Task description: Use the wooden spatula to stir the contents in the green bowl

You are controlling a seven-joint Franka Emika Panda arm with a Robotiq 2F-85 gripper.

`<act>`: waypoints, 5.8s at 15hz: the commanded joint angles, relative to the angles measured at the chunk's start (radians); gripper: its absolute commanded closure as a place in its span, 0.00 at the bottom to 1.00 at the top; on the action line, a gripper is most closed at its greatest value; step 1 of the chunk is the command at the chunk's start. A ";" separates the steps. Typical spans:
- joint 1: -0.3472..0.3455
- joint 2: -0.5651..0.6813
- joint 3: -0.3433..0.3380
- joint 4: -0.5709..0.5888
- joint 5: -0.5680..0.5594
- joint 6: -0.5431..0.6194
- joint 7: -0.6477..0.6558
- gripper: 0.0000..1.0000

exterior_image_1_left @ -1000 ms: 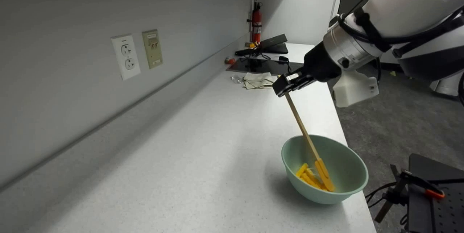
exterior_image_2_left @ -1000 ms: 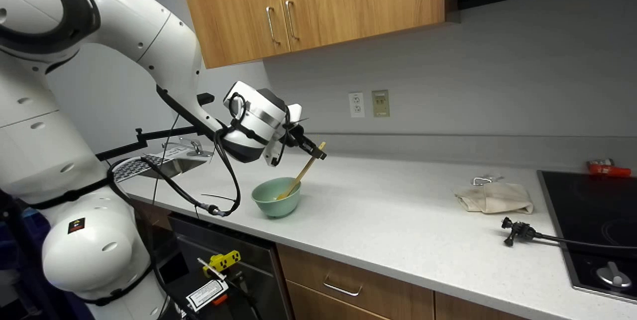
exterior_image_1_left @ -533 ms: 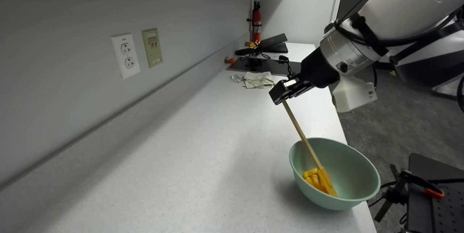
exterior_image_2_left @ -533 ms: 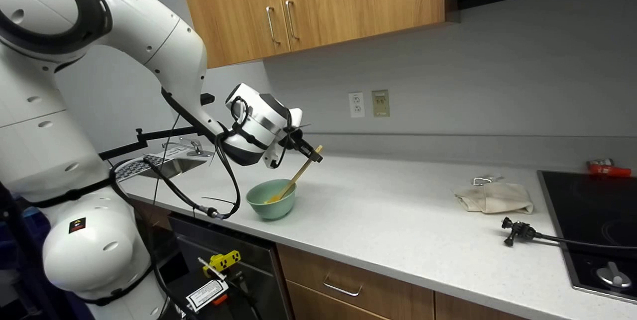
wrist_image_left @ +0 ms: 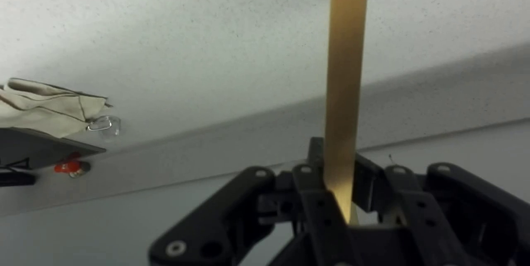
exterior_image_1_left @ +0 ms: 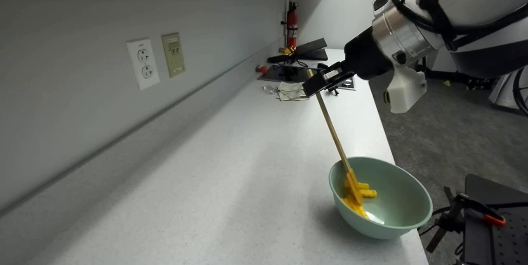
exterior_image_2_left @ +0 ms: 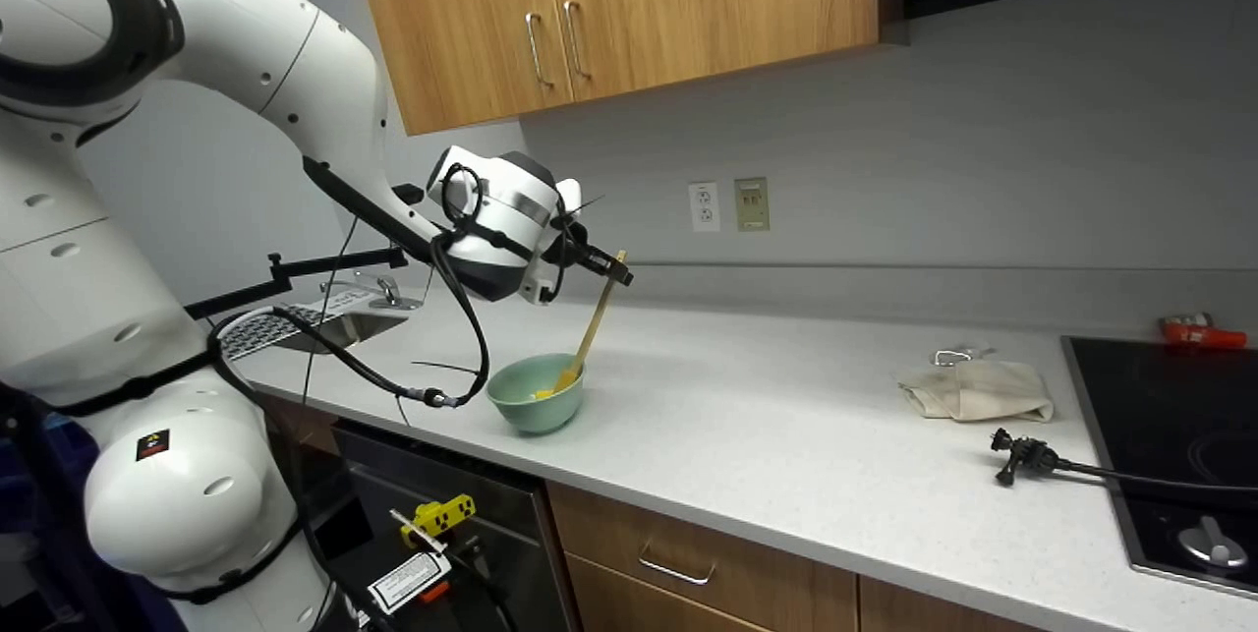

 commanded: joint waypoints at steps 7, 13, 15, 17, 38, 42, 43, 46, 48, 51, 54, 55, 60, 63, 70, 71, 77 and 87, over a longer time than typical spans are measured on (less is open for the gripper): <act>-0.002 0.005 0.003 -0.010 -0.064 0.040 0.040 0.98; -0.002 0.046 -0.010 0.041 -0.038 0.118 0.047 0.98; -0.003 0.038 -0.007 0.067 -0.058 0.132 0.061 0.98; -0.003 0.030 -0.007 0.090 -0.068 0.151 0.068 0.98; -0.007 -0.056 -0.006 0.023 -0.073 0.064 0.056 0.98; 0.014 0.002 -0.028 -0.060 0.138 0.051 -0.083 0.98; 0.024 0.004 -0.026 -0.075 0.186 0.043 -0.111 0.98; 0.050 -0.005 -0.024 -0.102 0.314 0.035 -0.196 0.98; 0.076 -0.020 -0.025 -0.110 0.394 0.022 -0.246 0.98; 0.141 -0.032 -0.046 -0.127 0.567 -0.008 -0.363 0.98; 0.194 -0.063 -0.047 -0.131 0.761 -0.070 -0.503 0.98; 0.209 -0.081 -0.049 -0.130 0.809 -0.099 -0.543 0.98; 0.280 -0.165 -0.081 -0.106 0.939 -0.236 -0.650 0.98; 0.201 -0.187 0.004 -0.093 1.058 -0.287 -0.743 0.98; 0.106 -0.188 0.099 -0.078 1.197 -0.345 -0.829 0.54; 0.100 -0.191 0.104 -0.077 1.203 -0.359 -0.834 0.45; 0.093 -0.195 0.108 -0.076 1.201 -0.367 -0.834 0.36; -0.086 -0.324 0.283 -0.210 0.876 -0.095 -0.560 0.00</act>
